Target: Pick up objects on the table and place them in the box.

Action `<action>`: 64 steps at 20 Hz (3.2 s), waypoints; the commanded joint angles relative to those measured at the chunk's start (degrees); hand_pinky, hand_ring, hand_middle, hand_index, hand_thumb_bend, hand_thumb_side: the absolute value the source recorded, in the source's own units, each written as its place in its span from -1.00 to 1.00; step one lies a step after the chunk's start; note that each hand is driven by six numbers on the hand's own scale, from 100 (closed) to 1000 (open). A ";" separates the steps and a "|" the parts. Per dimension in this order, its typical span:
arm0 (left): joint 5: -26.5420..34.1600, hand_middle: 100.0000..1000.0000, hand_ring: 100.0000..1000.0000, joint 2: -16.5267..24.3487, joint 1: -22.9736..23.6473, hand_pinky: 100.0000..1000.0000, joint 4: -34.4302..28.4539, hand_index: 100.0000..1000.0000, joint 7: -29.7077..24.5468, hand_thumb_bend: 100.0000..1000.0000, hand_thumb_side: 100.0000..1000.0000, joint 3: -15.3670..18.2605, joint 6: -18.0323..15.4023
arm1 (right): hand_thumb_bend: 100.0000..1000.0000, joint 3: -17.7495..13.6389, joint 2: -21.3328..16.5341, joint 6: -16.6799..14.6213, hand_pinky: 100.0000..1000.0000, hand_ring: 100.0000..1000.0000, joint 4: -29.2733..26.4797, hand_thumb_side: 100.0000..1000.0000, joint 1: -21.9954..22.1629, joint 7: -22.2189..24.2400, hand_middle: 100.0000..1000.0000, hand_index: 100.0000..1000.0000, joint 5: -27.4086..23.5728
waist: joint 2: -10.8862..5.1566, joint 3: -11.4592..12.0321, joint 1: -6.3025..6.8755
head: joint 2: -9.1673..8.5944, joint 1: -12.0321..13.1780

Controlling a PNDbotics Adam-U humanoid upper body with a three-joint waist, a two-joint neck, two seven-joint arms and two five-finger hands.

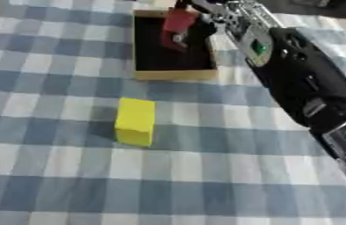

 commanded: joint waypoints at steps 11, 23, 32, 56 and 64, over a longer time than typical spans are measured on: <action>0.47 0.25 0.27 0.92 -0.19 0.23 -0.97 0.77 0.03 -0.97 0.80 0.40 0.08 | -0.44 -1.26 -2.66 3.16 0.68 0.83 -7.99 -0.27 -0.88 2.53 0.50 0.72 -3.93 | -2.11 -0.64 0.93 | -0.31 0.28; -5.72 0.26 0.27 7.47 -1.96 0.24 -0.97 0.76 -4.32 -0.89 0.84 -1.27 5.45 | -0.85 -3.29 -15.10 7.90 0.63 0.76 -41.00 0.10 7.02 -2.51 0.30 0.64 -20.79 | -2.31 -1.91 1.03 | -0.14 2.70; -16.24 0.30 0.33 20.89 -9.57 0.27 -0.97 0.75 -24.86 -0.85 0.86 -10.83 16.96 | -0.82 -8.66 -21.93 13.70 0.61 0.72 -63.43 0.34 18.87 -12.94 0.23 0.62 -31.93 | -1.83 -3.38 1.46 | 0.24 4.38; -21.11 0.50 0.54 22.47 -23.01 0.45 -0.97 0.83 -67.38 0.21 0.49 -29.01 25.54 | -0.74 -15.51 -22.87 5.13 0.60 0.68 -64.60 0.39 30.01 -33.35 0.23 0.59 -38.23 | -1.33 -5.73 2.84 | -0.46 6.00; -23.03 0.57 0.56 21.38 -23.54 0.46 -0.97 0.84 -70.40 -0.08 0.22 -31.42 27.46 | -0.74 -15.62 -22.53 5.16 0.60 0.67 -64.60 0.40 31.48 -34.26 0.22 0.58 -38.87 | -1.33 -6.01 3.24 | -0.78 6.21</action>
